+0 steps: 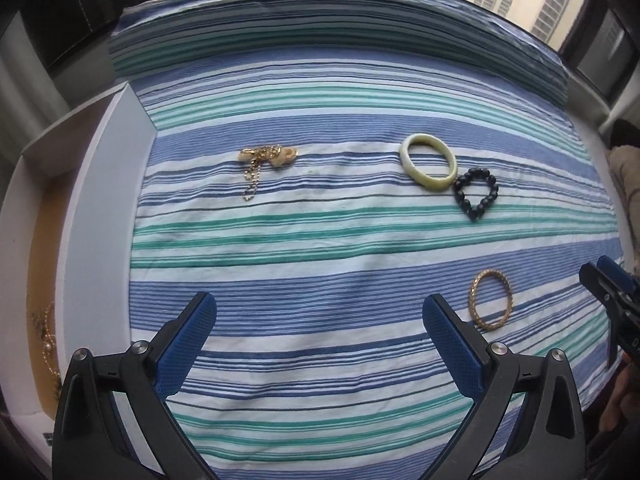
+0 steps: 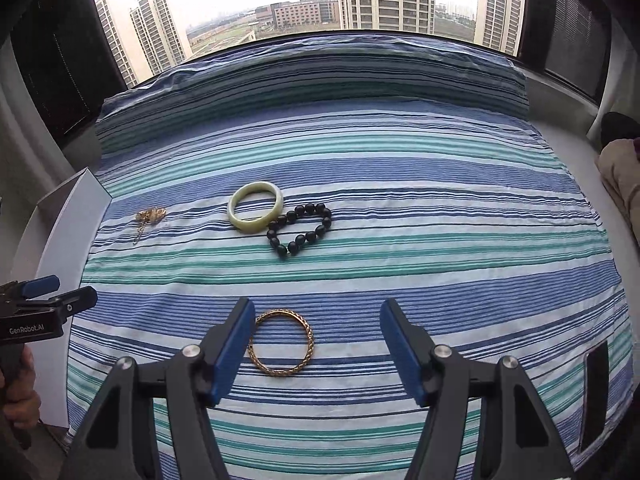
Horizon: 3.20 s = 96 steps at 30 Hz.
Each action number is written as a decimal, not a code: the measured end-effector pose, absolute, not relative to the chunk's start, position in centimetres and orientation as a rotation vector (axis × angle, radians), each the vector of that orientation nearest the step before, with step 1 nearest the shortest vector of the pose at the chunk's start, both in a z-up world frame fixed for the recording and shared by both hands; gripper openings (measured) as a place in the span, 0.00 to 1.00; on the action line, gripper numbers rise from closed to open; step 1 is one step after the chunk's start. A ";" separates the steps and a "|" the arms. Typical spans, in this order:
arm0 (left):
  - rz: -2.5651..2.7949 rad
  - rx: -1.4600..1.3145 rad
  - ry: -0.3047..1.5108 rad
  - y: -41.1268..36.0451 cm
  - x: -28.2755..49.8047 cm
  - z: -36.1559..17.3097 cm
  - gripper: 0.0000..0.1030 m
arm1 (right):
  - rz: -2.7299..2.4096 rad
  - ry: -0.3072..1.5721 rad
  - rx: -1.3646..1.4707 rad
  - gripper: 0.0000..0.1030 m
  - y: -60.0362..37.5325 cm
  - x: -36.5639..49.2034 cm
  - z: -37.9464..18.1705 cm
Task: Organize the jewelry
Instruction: 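Withdraw both tools from the tray back over the bedspread, then grasp the jade bangle with the left tool while the right tool grasps the black bead bracelet, then carry the jade bangle and black bracelet into the white tray and open both tools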
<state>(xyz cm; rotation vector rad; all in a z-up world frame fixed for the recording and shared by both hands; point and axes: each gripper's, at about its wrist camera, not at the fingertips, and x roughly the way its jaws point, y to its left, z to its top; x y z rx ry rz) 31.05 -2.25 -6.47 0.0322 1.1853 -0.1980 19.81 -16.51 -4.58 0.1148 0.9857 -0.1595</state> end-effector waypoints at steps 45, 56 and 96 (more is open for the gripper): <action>-0.367 0.013 1.308 -10.0 47.4 -16.2 0.88 | -0.065 1.106 0.187 0.64 -20.7 27.1 -11.3; -0.289 0.175 1.278 -9.7 46.7 -15.6 0.06 | -0.049 1.128 0.161 0.64 -21.8 30.1 -11.6; -0.112 -0.211 1.236 15.5 34.8 -4.9 0.06 | -0.095 1.180 0.126 0.11 -17.1 32.5 -8.3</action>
